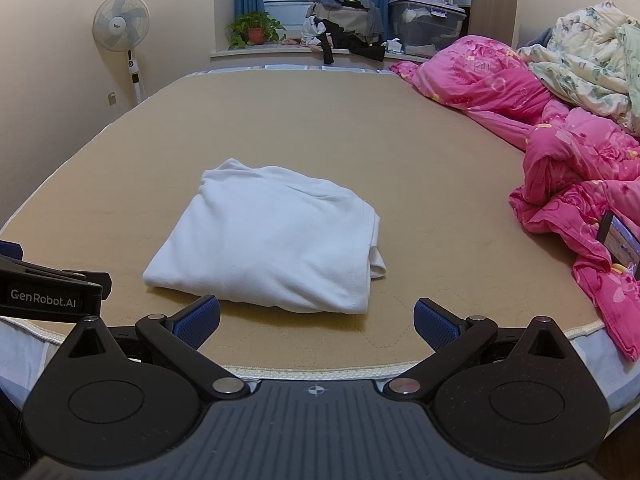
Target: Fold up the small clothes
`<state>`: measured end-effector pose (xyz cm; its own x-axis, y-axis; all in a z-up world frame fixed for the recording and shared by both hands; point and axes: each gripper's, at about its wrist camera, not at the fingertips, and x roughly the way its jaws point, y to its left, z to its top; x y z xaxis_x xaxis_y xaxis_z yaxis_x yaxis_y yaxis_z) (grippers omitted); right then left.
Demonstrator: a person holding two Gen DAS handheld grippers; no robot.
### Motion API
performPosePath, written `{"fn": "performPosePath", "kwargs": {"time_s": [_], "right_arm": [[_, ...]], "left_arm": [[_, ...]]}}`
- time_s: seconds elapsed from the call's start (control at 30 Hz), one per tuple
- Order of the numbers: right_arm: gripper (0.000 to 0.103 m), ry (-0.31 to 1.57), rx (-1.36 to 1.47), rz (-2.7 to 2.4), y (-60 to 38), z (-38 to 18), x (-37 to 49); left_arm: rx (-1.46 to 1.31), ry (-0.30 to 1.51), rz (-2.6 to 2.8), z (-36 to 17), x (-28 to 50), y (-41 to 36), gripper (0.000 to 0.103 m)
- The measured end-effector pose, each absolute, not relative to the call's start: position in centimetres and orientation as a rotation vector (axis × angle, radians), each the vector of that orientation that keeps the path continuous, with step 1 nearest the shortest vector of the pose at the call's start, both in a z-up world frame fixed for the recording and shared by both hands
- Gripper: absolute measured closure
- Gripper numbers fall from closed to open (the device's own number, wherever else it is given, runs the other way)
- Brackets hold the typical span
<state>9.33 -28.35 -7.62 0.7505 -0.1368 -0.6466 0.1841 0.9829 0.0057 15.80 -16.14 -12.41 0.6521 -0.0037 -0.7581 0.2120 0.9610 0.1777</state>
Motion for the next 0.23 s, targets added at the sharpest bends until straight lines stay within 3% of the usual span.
{"fn": "performPosePath", "kwargs": {"time_s": [0.23], "right_arm": [[0.001, 0.704, 0.075, -0.174, -28.25, -7.97, 9.34]], "left_arm": [[0.261, 0.841, -0.107, -12.44, 15.58, -16.03, 0.0]]}}
